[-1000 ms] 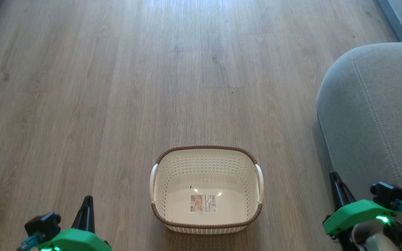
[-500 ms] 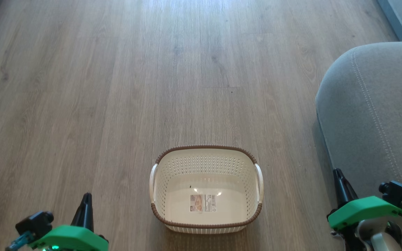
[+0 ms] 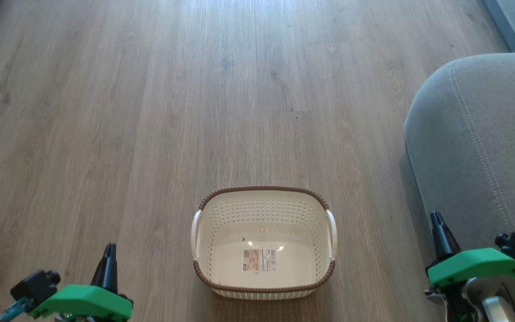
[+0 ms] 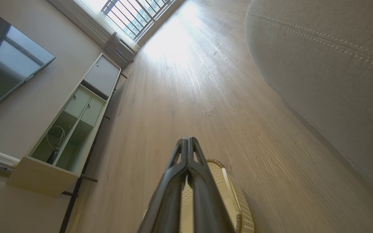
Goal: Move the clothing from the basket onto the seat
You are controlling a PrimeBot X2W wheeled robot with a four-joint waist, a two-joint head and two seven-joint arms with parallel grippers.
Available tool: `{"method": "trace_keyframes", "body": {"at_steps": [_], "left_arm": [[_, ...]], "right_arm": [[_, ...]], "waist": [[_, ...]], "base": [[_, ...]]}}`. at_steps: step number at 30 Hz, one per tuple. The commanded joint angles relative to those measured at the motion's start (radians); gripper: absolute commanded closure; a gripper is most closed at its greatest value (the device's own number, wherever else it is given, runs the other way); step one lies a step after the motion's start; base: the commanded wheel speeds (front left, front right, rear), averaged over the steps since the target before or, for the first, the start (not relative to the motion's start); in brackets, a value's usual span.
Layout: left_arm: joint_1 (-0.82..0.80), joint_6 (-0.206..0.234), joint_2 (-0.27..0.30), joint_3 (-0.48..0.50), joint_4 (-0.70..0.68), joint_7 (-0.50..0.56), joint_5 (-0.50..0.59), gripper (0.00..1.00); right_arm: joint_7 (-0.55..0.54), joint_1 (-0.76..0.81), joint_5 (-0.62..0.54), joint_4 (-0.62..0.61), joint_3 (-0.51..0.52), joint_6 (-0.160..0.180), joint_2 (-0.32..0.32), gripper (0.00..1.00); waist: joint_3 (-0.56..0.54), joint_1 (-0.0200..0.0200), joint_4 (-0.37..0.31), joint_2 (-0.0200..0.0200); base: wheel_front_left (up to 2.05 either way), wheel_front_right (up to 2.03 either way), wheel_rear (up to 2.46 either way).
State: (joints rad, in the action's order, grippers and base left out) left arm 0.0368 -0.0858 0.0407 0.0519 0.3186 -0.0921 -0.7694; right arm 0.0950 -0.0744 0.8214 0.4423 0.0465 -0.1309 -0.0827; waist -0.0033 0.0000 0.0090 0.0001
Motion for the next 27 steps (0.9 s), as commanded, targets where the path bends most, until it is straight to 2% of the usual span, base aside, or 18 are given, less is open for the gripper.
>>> {"method": "trace_keyframes", "body": {"at_steps": [1, 27], "left_arm": [[-0.059, -0.007, 0.007, 0.021, -0.037, 0.007, -0.025, 1.0], [-0.091, -0.021, 0.008, 0.037, -0.051, 0.081, -0.33, 1.0]], "right_arm": [[-0.007, -0.041, 0.023, -0.04, -0.002, 0.0, 0.0, 1.0], [-0.083, -0.038, 0.31, -0.099, 0.024, 0.0, 0.012, 1.0]], "waist": [[0.0, 0.0, 0.0, -0.0001], [0.002, 0.0, -0.003, -0.0001]], "base": [[0.0, 0.0, 0.0], [0.0, 0.0, 0.0]]}}
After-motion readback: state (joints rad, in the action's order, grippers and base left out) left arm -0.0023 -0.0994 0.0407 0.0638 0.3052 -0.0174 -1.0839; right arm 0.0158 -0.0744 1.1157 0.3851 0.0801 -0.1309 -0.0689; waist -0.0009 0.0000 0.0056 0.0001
